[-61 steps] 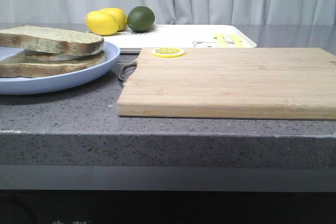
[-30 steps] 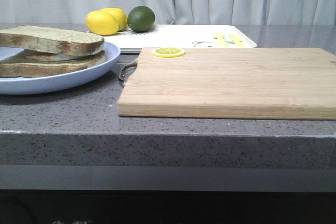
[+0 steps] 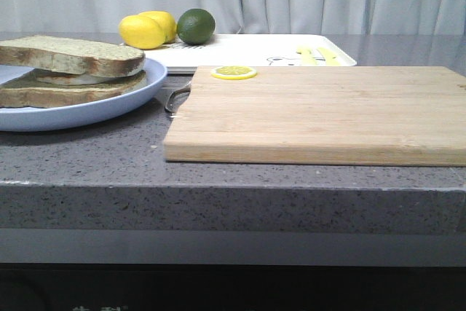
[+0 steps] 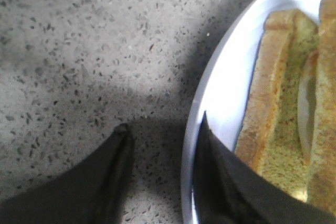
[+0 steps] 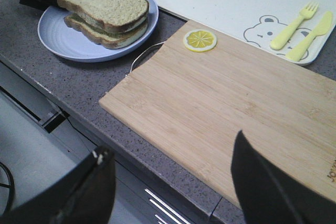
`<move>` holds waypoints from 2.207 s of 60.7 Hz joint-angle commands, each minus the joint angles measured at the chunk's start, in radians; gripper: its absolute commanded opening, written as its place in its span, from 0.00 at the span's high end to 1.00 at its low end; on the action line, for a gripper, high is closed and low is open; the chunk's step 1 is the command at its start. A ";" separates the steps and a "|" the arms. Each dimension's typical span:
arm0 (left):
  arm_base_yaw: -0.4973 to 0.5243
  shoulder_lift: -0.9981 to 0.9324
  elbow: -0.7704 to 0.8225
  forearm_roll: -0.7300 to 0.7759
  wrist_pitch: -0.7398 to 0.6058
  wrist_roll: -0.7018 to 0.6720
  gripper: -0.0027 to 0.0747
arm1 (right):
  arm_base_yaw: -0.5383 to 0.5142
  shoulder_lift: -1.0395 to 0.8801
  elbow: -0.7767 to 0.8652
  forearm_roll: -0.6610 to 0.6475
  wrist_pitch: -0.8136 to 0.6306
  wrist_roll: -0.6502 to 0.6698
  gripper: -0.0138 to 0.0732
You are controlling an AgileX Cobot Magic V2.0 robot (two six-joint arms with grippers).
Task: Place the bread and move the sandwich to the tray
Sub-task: 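Grip the plate rim with the left gripper and lift it onto the tray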
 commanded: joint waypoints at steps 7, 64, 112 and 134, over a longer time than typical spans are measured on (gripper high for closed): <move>-0.001 -0.031 -0.030 -0.055 -0.007 0.005 0.84 | -0.006 -0.002 -0.025 -0.002 -0.067 -0.002 0.28; -0.083 0.040 -0.389 -0.396 0.019 0.008 0.99 | -0.006 -0.002 -0.025 -0.002 -0.067 -0.002 0.28; -0.258 0.475 -0.906 -0.197 0.148 -0.395 0.99 | -0.006 -0.002 -0.025 -0.002 -0.067 -0.002 0.28; -0.256 0.475 -0.908 -0.177 0.155 -0.395 0.58 | -0.006 -0.002 -0.025 -0.002 -0.067 -0.002 0.28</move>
